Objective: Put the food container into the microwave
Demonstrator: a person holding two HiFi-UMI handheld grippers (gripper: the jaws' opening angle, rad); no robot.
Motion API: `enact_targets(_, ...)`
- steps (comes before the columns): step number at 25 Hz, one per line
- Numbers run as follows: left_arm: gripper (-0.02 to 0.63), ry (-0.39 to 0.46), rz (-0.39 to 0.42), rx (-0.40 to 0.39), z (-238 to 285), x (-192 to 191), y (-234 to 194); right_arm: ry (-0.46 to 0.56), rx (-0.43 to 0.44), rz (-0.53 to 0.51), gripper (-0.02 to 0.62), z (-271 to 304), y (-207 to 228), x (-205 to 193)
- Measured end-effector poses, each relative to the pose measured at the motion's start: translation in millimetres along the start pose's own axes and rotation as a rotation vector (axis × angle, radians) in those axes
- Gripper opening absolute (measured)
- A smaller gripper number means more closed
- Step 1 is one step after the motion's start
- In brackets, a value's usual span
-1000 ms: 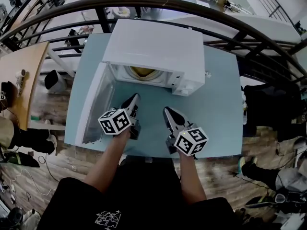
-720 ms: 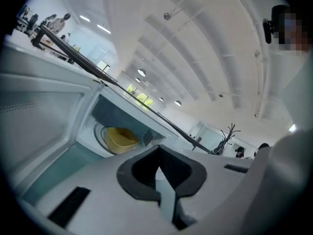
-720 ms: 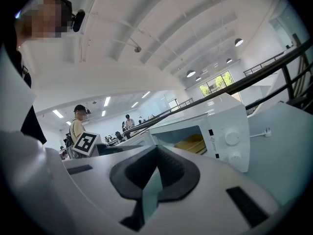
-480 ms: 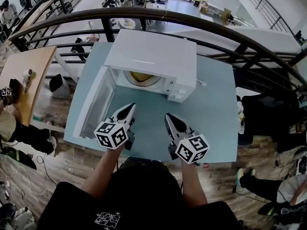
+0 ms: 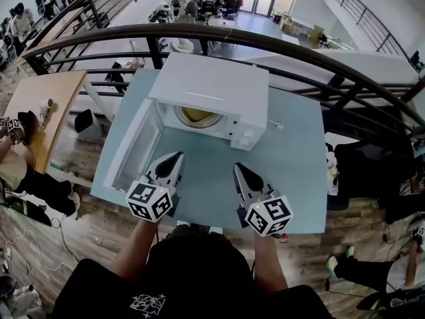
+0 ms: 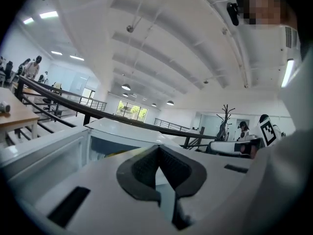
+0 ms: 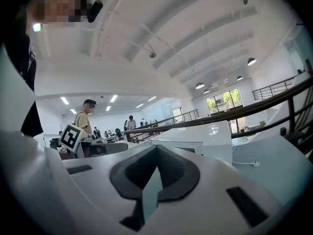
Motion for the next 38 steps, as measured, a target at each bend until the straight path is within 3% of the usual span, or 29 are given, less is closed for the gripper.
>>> enact_targets(9,0.008,0.065,0.077,0.028,-8,34,-1,0.031,0.000,-0.032,0.006,6,-3,21)
enact_targets(18,0.008,0.078,0.159,0.050,-5,42,-13,0.055,-0.022,-0.053,0.006,16,1,29)
enact_targets(24,0.008,0.103,0.162,0.032,-1,61,-16,0.083,-0.025,-0.058,0.006,22,-1,45)
enact_targets(38,0.008,0.093,0.147,0.005,15,62,-22,0.085,-0.033,-0.059,0.006,29,7,49)
Point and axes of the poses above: the fingertips, and each gripper's own axes: z forward along the fingers, y to its right, x out of its top, the point moved 7 cm from there along -z, backward along the fingers, and after that the axes turned 1 degree about y, right-handed, at the moved point
